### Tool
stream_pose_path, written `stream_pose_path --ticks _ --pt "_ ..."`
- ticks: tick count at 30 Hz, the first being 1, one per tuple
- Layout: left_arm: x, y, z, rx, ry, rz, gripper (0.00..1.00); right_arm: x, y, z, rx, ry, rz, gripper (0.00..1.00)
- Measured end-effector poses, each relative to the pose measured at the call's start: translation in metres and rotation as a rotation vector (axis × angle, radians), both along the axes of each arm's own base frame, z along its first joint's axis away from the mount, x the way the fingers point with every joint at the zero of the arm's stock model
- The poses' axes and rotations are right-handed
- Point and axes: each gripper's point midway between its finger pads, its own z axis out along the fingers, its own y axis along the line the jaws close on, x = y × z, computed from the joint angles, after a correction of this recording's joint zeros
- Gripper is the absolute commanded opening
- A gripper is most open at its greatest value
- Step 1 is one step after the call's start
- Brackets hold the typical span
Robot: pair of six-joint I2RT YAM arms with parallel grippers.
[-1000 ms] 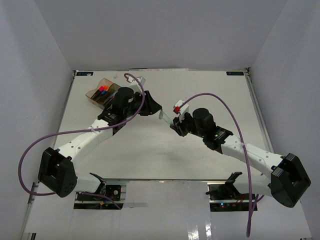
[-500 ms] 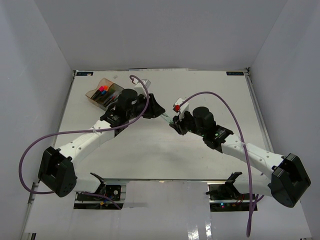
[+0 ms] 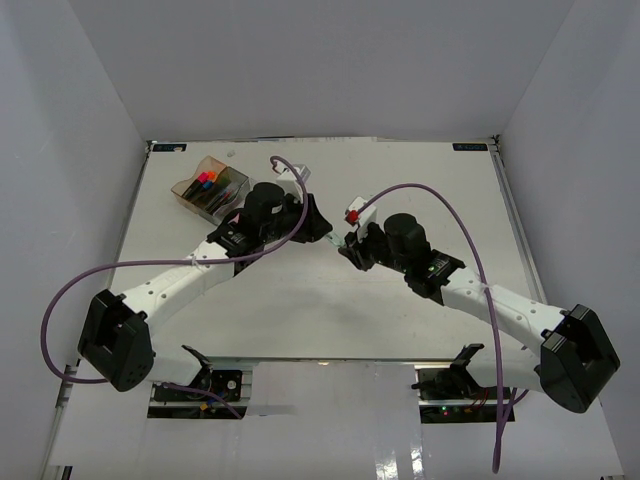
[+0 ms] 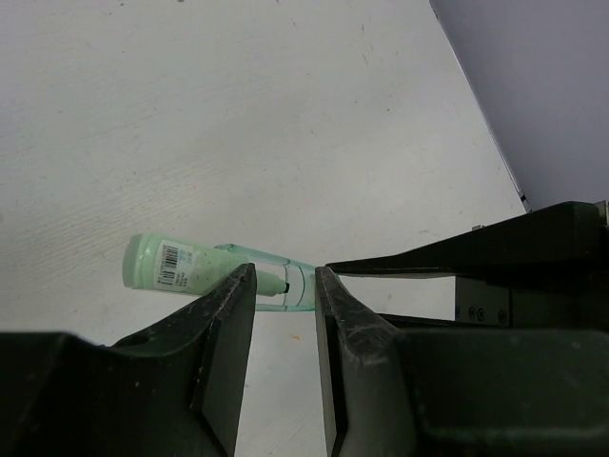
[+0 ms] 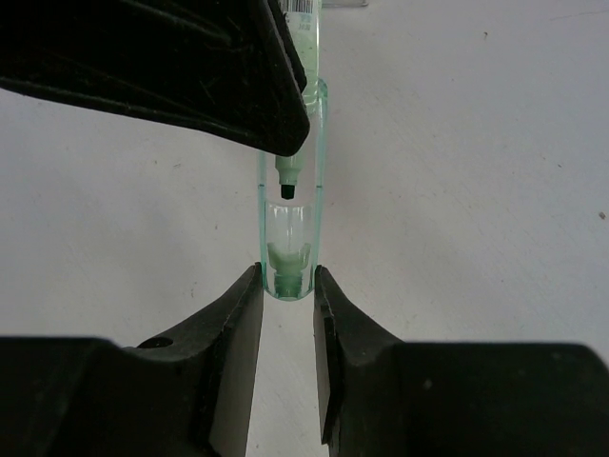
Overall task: Sort the stationery into containers
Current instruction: Close the pen cap on the pen.
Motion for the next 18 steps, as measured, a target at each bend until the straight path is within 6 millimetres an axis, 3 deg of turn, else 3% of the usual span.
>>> stream_pose_path --ticks 10,18 --pt "-0.003 -0.004 0.005 0.0 -0.007 -0.008 0.43 0.0 0.002 0.0 0.003 0.0 0.005 0.18" --pt "-0.002 -0.005 0.044 -0.055 -0.072 -0.011 0.43 0.002 0.006 0.004 0.038 -0.03 0.012 0.17"
